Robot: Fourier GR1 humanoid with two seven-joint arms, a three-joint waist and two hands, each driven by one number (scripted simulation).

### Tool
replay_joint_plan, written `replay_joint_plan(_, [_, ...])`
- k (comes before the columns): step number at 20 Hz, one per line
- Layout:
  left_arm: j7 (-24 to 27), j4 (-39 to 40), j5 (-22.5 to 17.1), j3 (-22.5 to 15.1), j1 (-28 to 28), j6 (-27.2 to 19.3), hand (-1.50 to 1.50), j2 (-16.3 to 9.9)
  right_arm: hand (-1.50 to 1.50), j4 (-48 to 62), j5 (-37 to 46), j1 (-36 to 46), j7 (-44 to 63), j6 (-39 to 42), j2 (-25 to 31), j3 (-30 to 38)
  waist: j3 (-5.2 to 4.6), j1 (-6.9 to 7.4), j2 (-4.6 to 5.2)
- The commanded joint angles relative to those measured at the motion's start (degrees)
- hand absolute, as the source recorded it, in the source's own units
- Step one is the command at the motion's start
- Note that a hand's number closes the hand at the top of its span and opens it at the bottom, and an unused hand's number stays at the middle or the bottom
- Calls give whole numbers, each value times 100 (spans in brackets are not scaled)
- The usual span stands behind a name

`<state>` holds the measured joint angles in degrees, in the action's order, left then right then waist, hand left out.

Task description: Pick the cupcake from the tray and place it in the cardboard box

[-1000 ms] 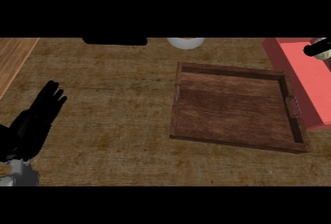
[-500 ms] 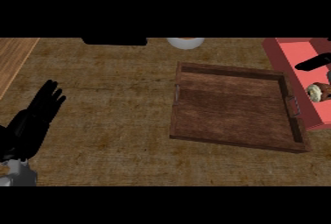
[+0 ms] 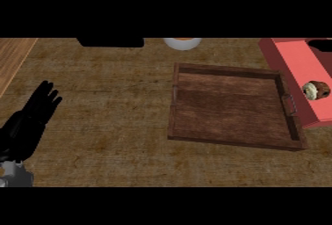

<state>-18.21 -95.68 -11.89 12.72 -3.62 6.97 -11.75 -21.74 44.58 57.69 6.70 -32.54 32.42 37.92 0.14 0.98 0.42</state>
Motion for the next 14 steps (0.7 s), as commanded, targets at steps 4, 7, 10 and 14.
replay_joint_plan(4, [329, 150, 187, -48, 216, -15, 0, 132, -150, -630, -997, -717, -610, 343, 209, 511, -13, -118, -50])
replay_joint_plan(7, [-56, -111, 22, 62, 79, -101, 0, 46, -150, -855, -1387, -950, -673, 824, 526, 699, -12, -133, -56])
replay_joint_plan(10, [-59, -223, -15, 84, 177, -86, 0, 62, -150, -1409, -1750, -1461, -829, 1238, 576, 757, -14, -156, -71])
replay_joint_plan(14, [25, -297, 57, 0, 316, -85, 0, 162, -150, -2117, -2132, -2169, -912, 1506, 397, 681, -15, -127, -64])
